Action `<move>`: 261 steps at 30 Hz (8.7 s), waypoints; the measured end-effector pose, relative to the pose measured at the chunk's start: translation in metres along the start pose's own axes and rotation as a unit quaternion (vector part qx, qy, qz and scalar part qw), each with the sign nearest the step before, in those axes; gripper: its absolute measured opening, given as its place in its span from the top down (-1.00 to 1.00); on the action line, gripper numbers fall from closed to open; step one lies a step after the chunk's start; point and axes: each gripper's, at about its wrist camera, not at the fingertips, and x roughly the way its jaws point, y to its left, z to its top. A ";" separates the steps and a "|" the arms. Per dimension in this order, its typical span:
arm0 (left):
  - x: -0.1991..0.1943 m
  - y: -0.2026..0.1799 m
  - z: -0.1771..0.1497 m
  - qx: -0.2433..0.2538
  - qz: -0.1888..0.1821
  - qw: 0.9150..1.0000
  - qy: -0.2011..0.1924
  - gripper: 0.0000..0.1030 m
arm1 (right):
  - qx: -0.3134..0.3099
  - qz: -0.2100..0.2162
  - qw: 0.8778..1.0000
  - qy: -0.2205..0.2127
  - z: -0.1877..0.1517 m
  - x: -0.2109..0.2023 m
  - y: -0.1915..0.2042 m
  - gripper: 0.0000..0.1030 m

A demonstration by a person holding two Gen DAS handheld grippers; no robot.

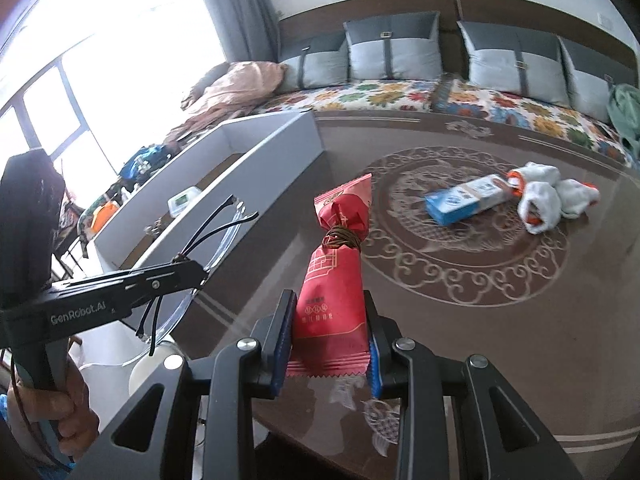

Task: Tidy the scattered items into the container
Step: 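Carry the glasses and red packet over the cardboard box with both tools, then open both tools to drop the glasses and red packet into the box, then bring both open tools back over the table, then grasp the white work gloves with the right tool, then grasp the blue medicine box with the left tool while the right tool holds the gloves, then carry the medicine box and gloves over the cardboard box with both tools, then open both tools to drop the medicine box and gloves into the box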

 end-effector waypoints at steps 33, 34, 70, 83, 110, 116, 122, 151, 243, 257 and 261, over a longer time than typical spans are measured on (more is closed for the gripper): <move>-0.065 0.127 0.055 -0.103 0.058 0.991 -0.070 0.78 | -0.109 0.087 0.990 0.003 0.071 0.043 0.131 0.41; -0.065 0.130 0.059 -0.104 0.059 0.990 -0.072 0.78 | -0.112 0.091 0.990 0.004 0.075 0.047 0.136 0.41; 0.011 0.250 0.169 -0.151 0.178 0.972 -0.036 -0.54 | 0.024 0.106 0.993 0.046 0.225 0.238 0.138 -0.06; -0.050 0.115 0.134 -0.055 0.187 0.974 -0.112 -0.59 | 0.035 0.101 0.994 0.017 0.139 0.134 0.077 -0.06; 0.016 -0.076 0.044 0.016 0.114 0.992 -0.052 -0.67 | 0.160 0.001 0.987 -0.030 -0.014 -0.009 -0.102 -0.06; 0.092 -0.081 -0.004 0.018 0.076 0.996 0.051 -0.67 | 0.148 -0.039 0.987 -0.055 -0.048 -0.022 -0.130 -0.06; 0.116 -0.099 -0.016 0.039 0.069 0.995 0.066 -0.67 | 0.253 -0.037 0.966 -0.049 -0.049 -0.014 -0.193 -0.06; 0.157 -0.135 -0.008 0.115 0.106 0.986 0.061 -0.67 | 0.235 -0.109 0.966 -0.015 -0.034 0.015 -0.224 -0.06; -0.072 0.195 0.163 -0.103 0.121 0.979 -0.127 0.21 | -0.060 0.191 0.979 -0.038 0.223 0.125 0.148 0.56; 0.050 0.293 0.198 -0.131 0.237 0.962 0.032 -0.19 | -0.082 0.110 0.988 0.076 0.265 0.297 0.203 -0.15; 0.043 0.300 0.173 -0.154 0.240 0.958 0.031 -0.36 | -0.025 0.122 0.989 0.082 0.250 0.298 0.176 -0.21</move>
